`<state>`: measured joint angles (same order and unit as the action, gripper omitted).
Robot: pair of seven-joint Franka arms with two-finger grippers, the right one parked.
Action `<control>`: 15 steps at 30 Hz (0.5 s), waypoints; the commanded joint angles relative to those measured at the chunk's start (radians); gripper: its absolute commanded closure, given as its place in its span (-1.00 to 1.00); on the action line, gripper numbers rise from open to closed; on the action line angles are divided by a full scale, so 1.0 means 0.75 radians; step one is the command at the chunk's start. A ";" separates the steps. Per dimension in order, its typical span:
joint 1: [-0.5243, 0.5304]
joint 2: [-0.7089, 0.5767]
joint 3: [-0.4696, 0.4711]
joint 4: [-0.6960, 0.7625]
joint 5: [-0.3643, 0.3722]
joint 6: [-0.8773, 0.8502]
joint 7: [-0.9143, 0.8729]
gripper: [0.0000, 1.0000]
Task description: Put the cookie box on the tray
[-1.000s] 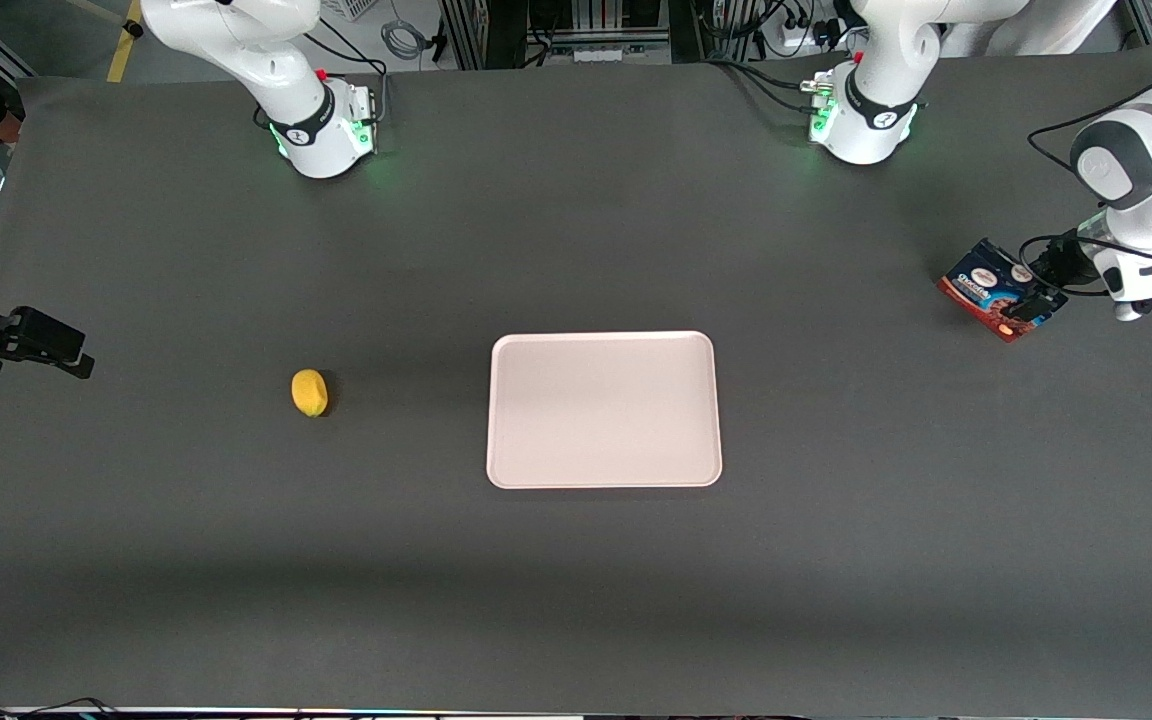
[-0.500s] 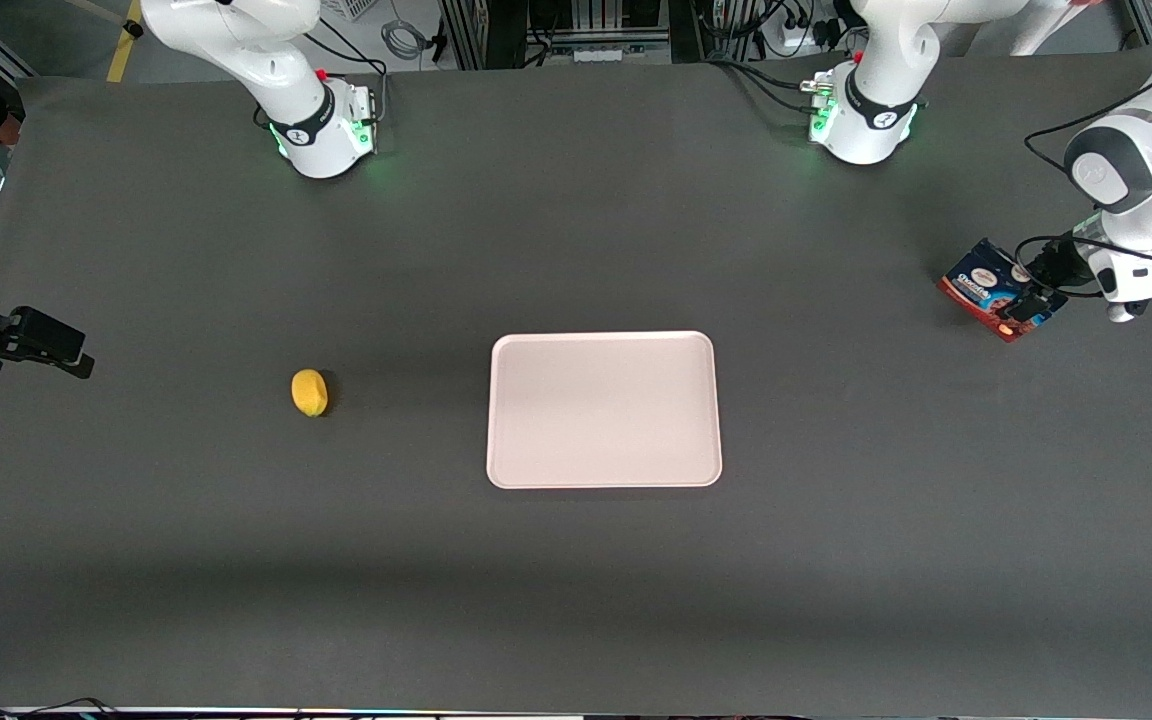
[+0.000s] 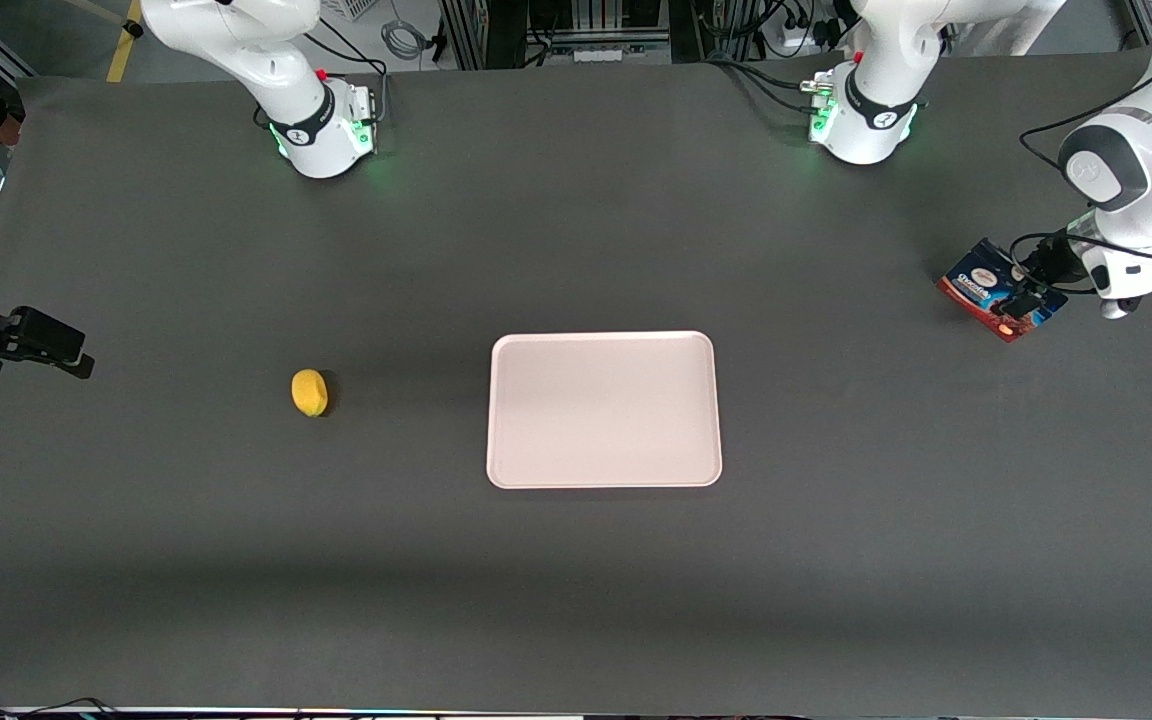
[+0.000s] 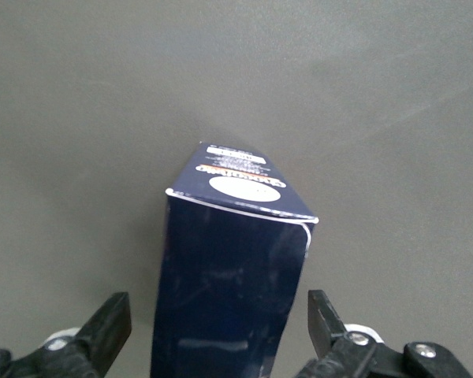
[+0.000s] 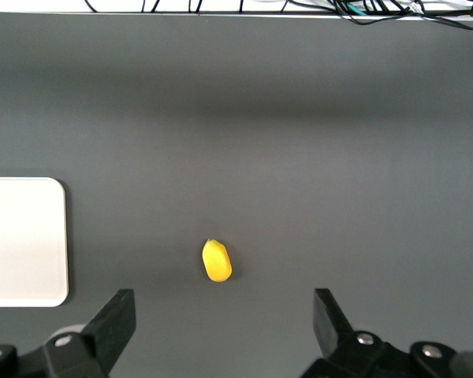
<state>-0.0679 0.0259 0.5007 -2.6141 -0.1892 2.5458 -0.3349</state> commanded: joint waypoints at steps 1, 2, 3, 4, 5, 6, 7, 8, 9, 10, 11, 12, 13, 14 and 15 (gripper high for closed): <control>-0.002 -0.055 0.005 -0.049 -0.022 0.023 0.029 -0.95; -0.002 -0.059 0.005 -0.051 -0.022 0.023 0.029 -0.90; -0.002 -0.061 0.005 -0.051 -0.022 0.023 0.027 -0.76; -0.004 -0.061 0.005 -0.051 -0.022 0.021 0.027 -0.62; -0.004 -0.061 0.005 -0.051 -0.022 0.021 0.027 -0.58; -0.004 -0.061 0.005 -0.051 -0.022 0.021 0.027 -0.57; -0.004 -0.061 0.005 -0.051 -0.022 0.021 0.027 -0.48; -0.004 -0.063 0.005 -0.051 -0.022 0.019 0.027 -0.37; -0.004 -0.063 0.005 -0.051 -0.022 0.017 0.027 -0.31; -0.004 -0.063 0.005 -0.051 -0.022 0.015 0.025 -0.24; -0.006 -0.063 0.005 -0.051 -0.022 0.015 0.025 -0.14; -0.008 -0.063 0.005 -0.051 -0.022 0.015 0.025 -0.04; -0.010 -0.063 0.005 -0.051 -0.022 0.015 0.023 0.06; -0.010 -0.063 0.005 -0.051 -0.022 0.015 0.023 0.12; -0.010 -0.063 0.005 -0.051 -0.022 0.013 0.023 0.19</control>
<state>-0.0679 0.0133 0.5007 -2.6237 -0.1898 2.5463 -0.3336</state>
